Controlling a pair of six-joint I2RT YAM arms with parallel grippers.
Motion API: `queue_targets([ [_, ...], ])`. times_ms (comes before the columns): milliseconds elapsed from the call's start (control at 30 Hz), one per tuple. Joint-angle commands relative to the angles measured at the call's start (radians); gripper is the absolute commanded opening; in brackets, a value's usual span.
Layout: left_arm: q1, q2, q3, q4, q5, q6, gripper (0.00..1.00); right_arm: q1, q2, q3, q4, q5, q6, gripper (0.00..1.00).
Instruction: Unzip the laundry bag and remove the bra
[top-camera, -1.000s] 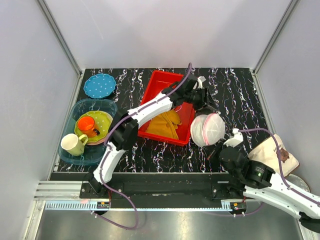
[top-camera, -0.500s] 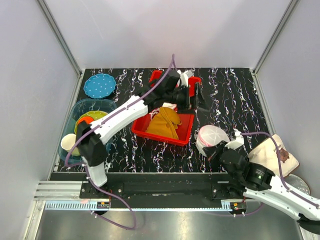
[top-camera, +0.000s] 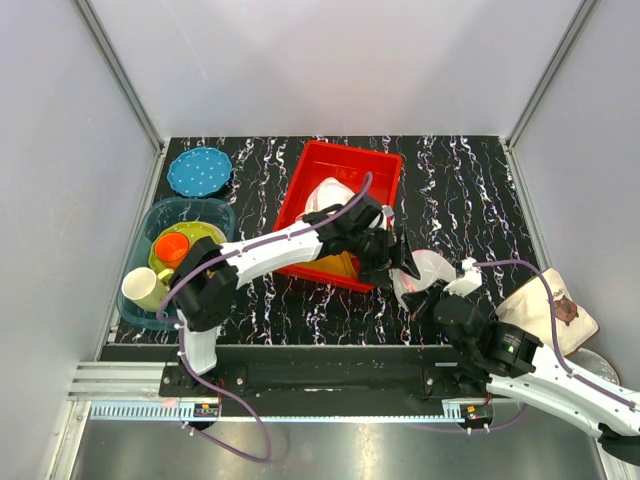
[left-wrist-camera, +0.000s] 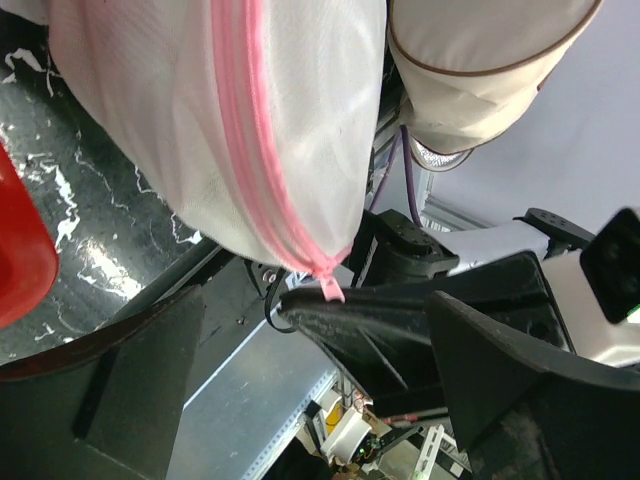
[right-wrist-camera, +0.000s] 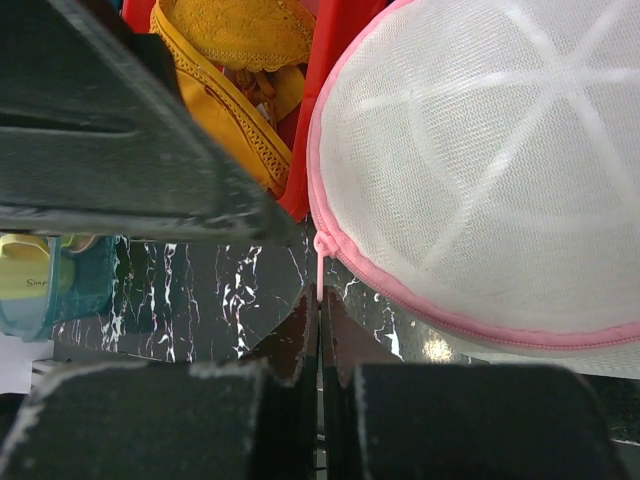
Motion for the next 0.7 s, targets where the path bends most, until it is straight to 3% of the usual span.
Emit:
queue_targets([
  [0, -0.004, 0.049, 0.088, 0.073, 0.017, -0.033, 0.88, 0.006, -0.007, 0.037, 0.037, 0.027, -0.013, 0.0],
  [67, -0.007, 0.085, 0.102, 0.085, 0.017, -0.035, 0.85, 0.003, -0.02, 0.035, 0.035, 0.027, -0.023, 0.0],
  [167, -0.012, 0.124, 0.147, 0.067, 0.002, -0.026, 0.61, 0.003, -0.048, 0.038, 0.011, 0.033, -0.035, 0.0],
  [200, -0.009, 0.13, 0.162, 0.056, -0.001, -0.017, 0.31, 0.003, -0.059, 0.04, 0.0, 0.037, -0.03, 0.0],
  [267, -0.001, 0.145, 0.214, 0.015, -0.026, -0.001, 0.04, 0.003, -0.073, 0.052, -0.057, 0.036, -0.015, 0.0],
  [300, 0.013, 0.148, 0.233, 0.012, -0.031, 0.013, 0.0, 0.003, -0.091, 0.053, -0.1, 0.031, 0.008, 0.0],
  [467, 0.063, 0.258, 0.443, -0.061, -0.058, 0.126, 0.0, 0.003, -0.181, 0.04, -0.201, -0.018, 0.085, 0.0],
  [633, 0.119, 0.433, 0.662, -0.067, -0.026, 0.148, 0.0, 0.003, -0.165, 0.055, -0.25, -0.024, 0.106, 0.0],
  [667, 0.122, 0.466, 0.761, -0.077, -0.035, 0.173, 0.0, 0.001, -0.145, 0.056, -0.25, -0.024, 0.109, 0.0],
])
